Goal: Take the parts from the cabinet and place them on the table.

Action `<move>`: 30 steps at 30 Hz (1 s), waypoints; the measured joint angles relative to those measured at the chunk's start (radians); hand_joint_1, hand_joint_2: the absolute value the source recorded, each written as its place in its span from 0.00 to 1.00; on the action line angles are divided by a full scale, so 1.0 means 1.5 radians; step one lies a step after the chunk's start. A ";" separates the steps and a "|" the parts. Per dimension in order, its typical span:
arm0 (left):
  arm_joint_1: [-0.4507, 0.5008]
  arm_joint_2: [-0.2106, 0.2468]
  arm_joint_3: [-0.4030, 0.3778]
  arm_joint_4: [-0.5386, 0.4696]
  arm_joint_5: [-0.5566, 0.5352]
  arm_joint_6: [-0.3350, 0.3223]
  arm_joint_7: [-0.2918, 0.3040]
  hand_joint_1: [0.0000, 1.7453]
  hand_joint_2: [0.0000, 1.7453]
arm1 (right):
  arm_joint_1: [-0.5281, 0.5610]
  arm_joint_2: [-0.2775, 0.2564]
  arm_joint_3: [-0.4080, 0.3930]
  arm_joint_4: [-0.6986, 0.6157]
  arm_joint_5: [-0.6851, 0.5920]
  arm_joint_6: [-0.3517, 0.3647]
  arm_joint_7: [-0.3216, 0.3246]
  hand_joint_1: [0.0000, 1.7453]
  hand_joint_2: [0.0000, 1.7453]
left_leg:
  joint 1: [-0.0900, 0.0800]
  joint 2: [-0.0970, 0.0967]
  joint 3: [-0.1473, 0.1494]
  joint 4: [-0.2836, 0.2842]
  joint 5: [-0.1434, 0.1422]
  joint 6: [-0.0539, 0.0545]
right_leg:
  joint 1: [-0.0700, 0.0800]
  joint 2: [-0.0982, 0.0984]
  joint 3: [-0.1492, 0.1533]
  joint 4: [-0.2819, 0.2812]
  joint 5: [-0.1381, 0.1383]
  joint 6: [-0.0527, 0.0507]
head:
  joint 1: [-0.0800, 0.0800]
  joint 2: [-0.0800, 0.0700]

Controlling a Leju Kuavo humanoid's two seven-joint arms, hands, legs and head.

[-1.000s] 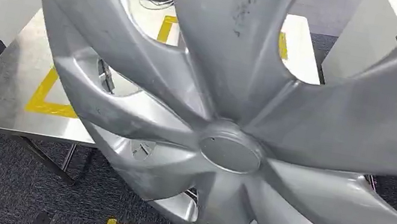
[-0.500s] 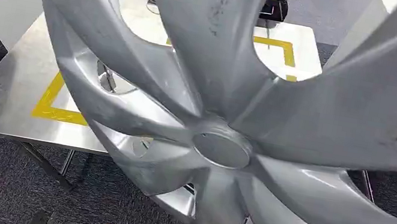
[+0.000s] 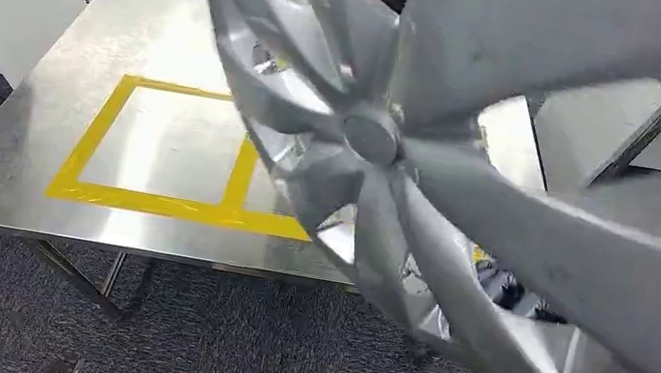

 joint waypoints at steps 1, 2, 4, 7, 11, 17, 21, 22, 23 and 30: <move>0.001 -0.001 0.003 0.001 0.003 0.000 -0.002 0.00 1.00 | -0.006 -0.003 -0.005 0.007 0.000 -0.012 0.012 1.00 1.00 | 0.001 0.001 0.009 -0.022 0.017 0.000 | 0.000 0.000 0.000 0.000 0.000 0.000 | 0.000 0.000; 0.001 -0.002 0.007 0.002 0.004 0.000 -0.006 0.00 1.00 | -0.018 -0.006 -0.012 0.015 0.007 -0.029 0.035 1.00 1.00 | 0.003 0.003 0.040 -0.087 0.051 0.001 | 0.000 0.000 0.000 0.000 0.000 0.001 | 0.000 0.000; 0.001 -0.004 0.020 0.004 0.005 -0.001 -0.014 0.00 1.00 | -0.048 -0.017 -0.020 0.029 0.047 -0.077 0.070 1.00 1.00 | 0.003 0.006 0.095 -0.194 0.090 0.006 | 0.000 0.001 0.001 0.000 -0.001 0.003 | -0.001 0.000; 0.003 -0.011 0.033 0.007 0.003 -0.003 -0.021 0.00 1.00 | -0.086 -0.049 -0.027 0.065 0.114 -0.143 0.096 1.00 1.00 | -0.004 0.002 0.100 -0.203 0.082 0.017 | 0.003 0.001 -0.004 0.001 0.000 0.016 | 0.000 0.000; 0.004 -0.021 0.048 0.012 -0.009 -0.012 -0.024 0.00 1.00 | -0.116 -0.101 -0.023 0.097 0.207 -0.203 0.111 1.00 1.00 | -0.003 0.000 0.104 -0.215 0.090 0.038 | 0.000 -0.001 -0.036 0.059 -0.034 0.020 | 0.002 0.000; -0.009 -0.035 0.058 0.033 -0.028 -0.024 -0.027 0.00 1.00 | -0.146 -0.172 0.008 0.146 0.368 -0.325 0.158 1.00 1.00 | -0.008 -0.005 0.105 -0.214 0.088 0.042 | 0.000 -0.001 -0.096 0.153 -0.042 0.033 | 0.002 0.000; -0.018 -0.040 0.062 0.040 -0.034 -0.026 -0.027 0.00 1.00 | -0.162 -0.202 0.027 0.164 0.396 -0.338 0.171 1.00 1.00 | -0.015 -0.006 0.097 -0.202 0.081 0.033 | 0.001 -0.003 -0.030 0.012 0.012 0.027 | 0.003 0.000; -0.019 -0.041 0.062 0.042 -0.036 -0.028 -0.026 0.00 1.00 | -0.163 -0.207 0.032 0.167 0.409 -0.341 0.174 1.00 1.00 | -0.015 -0.006 0.098 -0.202 0.081 0.032 | 0.003 -0.002 -0.032 0.013 0.011 0.025 | 0.004 0.000; -0.020 -0.042 0.062 0.045 -0.038 -0.029 -0.026 0.00 1.00 | -0.168 -0.212 0.042 0.172 0.428 -0.347 0.180 1.00 1.00 | -0.014 -0.006 0.098 -0.202 0.081 0.030 | 0.004 -0.001 -0.033 0.014 0.011 0.023 | 0.003 0.000; -0.041 -0.045 0.061 0.067 -0.048 -0.039 -0.020 0.00 1.00 | -0.243 -0.247 0.135 0.253 0.579 -0.381 0.232 1.00 1.00 | -0.007 0.001 -0.012 0.015 -0.009 0.009 | -0.002 -0.002 -0.028 0.012 0.010 0.009 | -0.001 0.000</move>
